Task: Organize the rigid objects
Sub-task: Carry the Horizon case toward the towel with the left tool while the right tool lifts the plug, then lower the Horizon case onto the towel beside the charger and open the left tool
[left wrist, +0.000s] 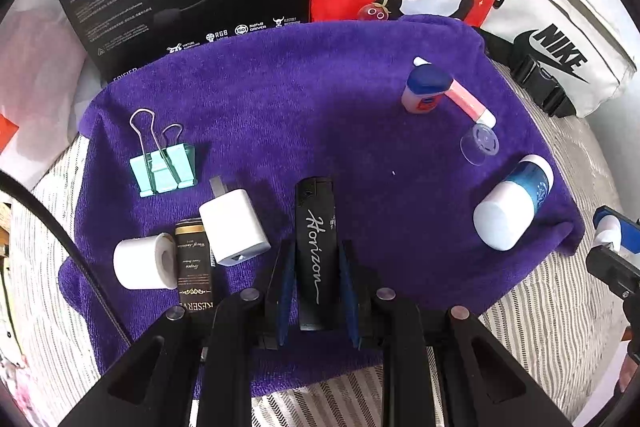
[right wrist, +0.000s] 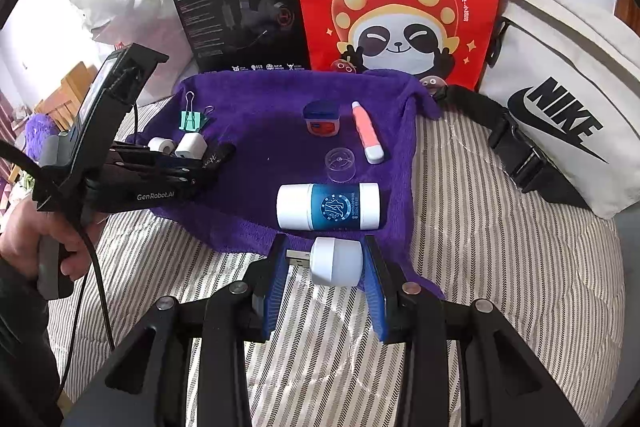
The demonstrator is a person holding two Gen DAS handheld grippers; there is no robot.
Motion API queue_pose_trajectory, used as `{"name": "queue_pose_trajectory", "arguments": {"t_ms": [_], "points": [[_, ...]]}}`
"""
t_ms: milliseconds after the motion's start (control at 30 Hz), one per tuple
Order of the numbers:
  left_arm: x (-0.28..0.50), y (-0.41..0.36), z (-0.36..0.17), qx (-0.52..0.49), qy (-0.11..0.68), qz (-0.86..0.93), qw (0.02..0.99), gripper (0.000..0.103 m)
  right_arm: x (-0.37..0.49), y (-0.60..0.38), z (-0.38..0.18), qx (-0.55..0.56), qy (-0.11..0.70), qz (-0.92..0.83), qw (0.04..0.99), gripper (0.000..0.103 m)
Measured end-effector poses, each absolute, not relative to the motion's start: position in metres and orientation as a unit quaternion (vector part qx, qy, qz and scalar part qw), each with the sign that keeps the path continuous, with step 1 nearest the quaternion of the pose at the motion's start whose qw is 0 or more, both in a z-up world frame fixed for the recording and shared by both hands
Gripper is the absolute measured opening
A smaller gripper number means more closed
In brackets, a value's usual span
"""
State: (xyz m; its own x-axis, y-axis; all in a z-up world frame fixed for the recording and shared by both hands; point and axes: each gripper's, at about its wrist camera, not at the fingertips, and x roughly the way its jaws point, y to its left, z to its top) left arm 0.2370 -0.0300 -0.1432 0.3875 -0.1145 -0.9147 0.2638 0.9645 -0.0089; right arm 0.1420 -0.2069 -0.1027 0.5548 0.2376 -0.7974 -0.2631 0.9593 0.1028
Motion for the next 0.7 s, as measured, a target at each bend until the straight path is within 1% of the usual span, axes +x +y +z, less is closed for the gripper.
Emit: {"name": "queue_pose_trajectory", "arguments": {"t_ms": [133,200,300,433,567,633,667,700], "points": [[0.237,-0.032,-0.144,0.077,0.541,-0.118,0.829,0.022,0.143,-0.207,-0.103,-0.017,0.451,0.141,0.881,0.036],[0.236,-0.033,-0.144,0.075,0.544,-0.123,0.827,0.027,0.142,-0.208,-0.103,-0.017,0.451,0.139,0.881,0.036],[0.233,-0.029,-0.144,0.071,0.55,-0.122,0.823,0.031,0.141,-0.211,-0.101,-0.016,0.449,0.135,0.883,0.036],[0.225,-0.021,-0.142,0.063,0.554,-0.119,0.822,0.032,0.139,-0.215,-0.097,-0.014,0.446,0.131,0.885,0.036],[0.212,-0.007,-0.126,0.037,0.544,-0.121,0.829,0.032,0.141,-0.215,-0.095,-0.013,0.444,0.13,0.886,0.036],[0.203,0.001,-0.119,0.039,0.536,-0.116,0.835,0.038,0.144,-0.211,-0.093,-0.019,0.441,0.133,0.887,0.036],[0.198,0.005,-0.116,0.038,0.533,-0.113,0.838,0.045,0.146,-0.21,-0.093,-0.021,0.44,0.134,0.888,0.036],[0.193,0.012,-0.111,0.036,0.529,-0.105,0.841,0.046,0.147,-0.208,-0.092,-0.023,0.438,0.136,0.888,0.036]]}}
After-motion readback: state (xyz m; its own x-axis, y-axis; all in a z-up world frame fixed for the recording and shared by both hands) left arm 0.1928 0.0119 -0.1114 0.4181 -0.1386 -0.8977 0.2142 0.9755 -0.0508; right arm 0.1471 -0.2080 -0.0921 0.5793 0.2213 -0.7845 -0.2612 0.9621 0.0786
